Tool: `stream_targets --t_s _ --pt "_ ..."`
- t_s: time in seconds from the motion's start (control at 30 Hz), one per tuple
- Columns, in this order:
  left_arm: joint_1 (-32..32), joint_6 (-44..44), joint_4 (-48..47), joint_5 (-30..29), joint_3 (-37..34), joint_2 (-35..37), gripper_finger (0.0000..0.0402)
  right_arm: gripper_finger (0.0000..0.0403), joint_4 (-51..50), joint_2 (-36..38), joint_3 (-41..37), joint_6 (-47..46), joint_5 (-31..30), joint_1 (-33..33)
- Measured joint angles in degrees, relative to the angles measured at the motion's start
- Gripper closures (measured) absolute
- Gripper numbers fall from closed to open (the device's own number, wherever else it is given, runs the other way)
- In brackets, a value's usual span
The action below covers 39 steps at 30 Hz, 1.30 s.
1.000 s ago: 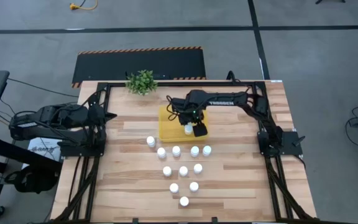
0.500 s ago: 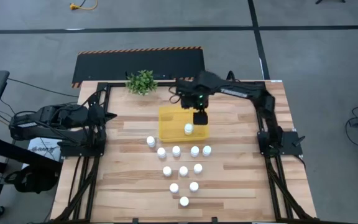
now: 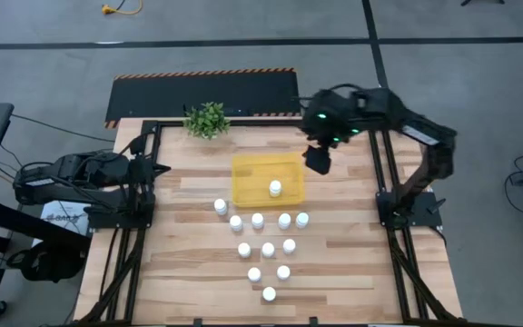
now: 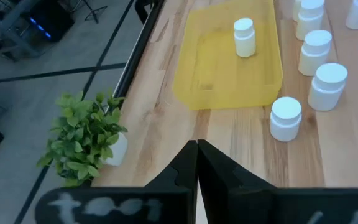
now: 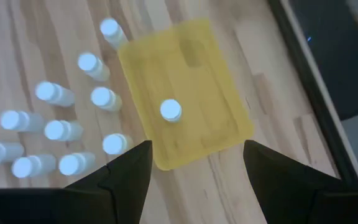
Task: Pick and place pill bottles into a basket
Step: Put the white medicine bottle into the yellow bin
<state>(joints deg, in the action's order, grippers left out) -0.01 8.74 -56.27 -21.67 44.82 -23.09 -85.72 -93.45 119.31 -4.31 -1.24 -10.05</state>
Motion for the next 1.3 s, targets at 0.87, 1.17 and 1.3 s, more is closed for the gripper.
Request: stream_targets --t_s 0.87,1.17,1.3 --pt "0.0 -0.34 -0.01 0.15 0.0 -0.02 0.0401 0.0159 14.31 2.96 -38.27 -29.31 -10.67 25.87" --pt "0.0 -0.36 -0.01 0.14 0.0 -0.02 0.0401 0.0159 16.6 -4.26 -39.12 -25.08 -7.89 26.97" --pt "0.0 -0.88 0.0 0.13 0.0 -0.02 0.0401 0.0159 16.35 -5.33 -39.17 -21.61 -4.33 27.4"
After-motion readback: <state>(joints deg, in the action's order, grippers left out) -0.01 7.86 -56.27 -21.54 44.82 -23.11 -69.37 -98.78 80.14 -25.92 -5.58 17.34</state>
